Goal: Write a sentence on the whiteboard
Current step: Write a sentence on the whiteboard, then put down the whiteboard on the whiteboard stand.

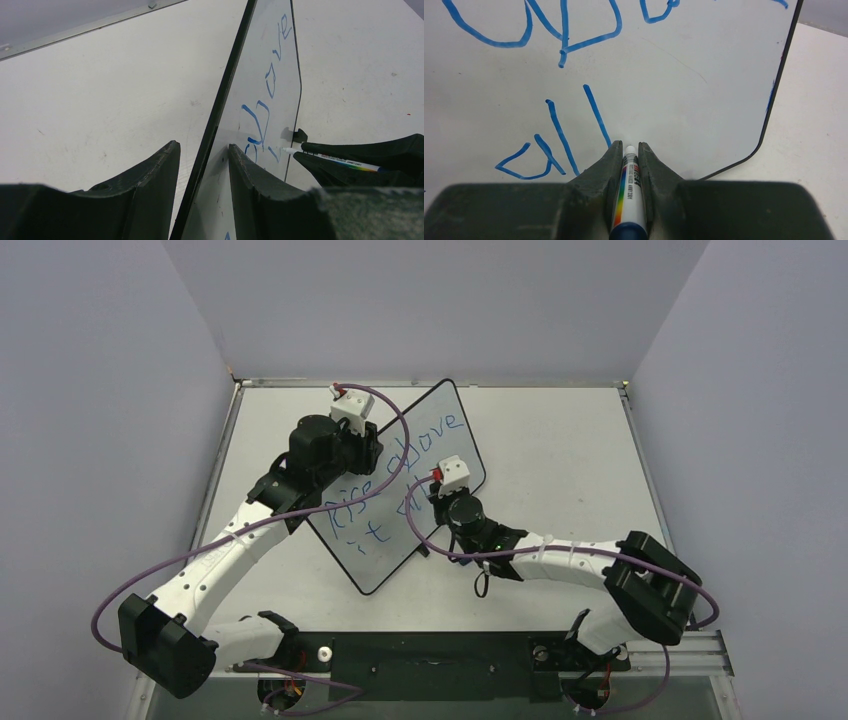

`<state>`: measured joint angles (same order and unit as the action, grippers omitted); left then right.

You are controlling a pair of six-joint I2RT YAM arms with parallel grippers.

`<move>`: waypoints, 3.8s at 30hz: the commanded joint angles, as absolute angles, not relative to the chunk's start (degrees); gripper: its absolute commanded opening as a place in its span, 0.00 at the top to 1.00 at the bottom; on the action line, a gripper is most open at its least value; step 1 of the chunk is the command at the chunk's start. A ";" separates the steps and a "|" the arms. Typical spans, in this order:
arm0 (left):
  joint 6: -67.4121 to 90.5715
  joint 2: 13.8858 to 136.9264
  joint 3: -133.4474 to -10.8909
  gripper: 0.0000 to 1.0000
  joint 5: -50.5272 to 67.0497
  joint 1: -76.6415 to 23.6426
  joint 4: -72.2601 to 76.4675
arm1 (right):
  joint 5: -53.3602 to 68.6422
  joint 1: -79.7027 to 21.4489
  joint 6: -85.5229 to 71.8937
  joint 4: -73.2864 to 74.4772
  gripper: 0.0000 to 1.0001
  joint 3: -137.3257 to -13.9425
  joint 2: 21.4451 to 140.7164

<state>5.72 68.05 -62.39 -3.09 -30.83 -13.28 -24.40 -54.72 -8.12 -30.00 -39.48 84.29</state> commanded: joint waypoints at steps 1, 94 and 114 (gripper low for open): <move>5.71 66.36 -64.86 1.00 -1.24 -31.46 -7.69 | -25.06 -54.40 -7.69 -30.50 1.00 -40.13 79.18; 9.50 74.37 -68.58 1.00 -4.39 -33.22 -12.41 | -29.34 -47.87 -6.64 -25.90 1.00 -32.09 61.11; 12.18 78.22 -63.67 1.00 -9.95 -32.70 -20.29 | -26.11 -42.45 -12.01 -26.86 1.00 -28.96 59.20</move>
<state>12.32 77.65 -66.00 -10.50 -32.08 -17.15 -27.55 -43.18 -10.17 -24.73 -29.19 60.10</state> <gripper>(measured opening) 0.381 0.106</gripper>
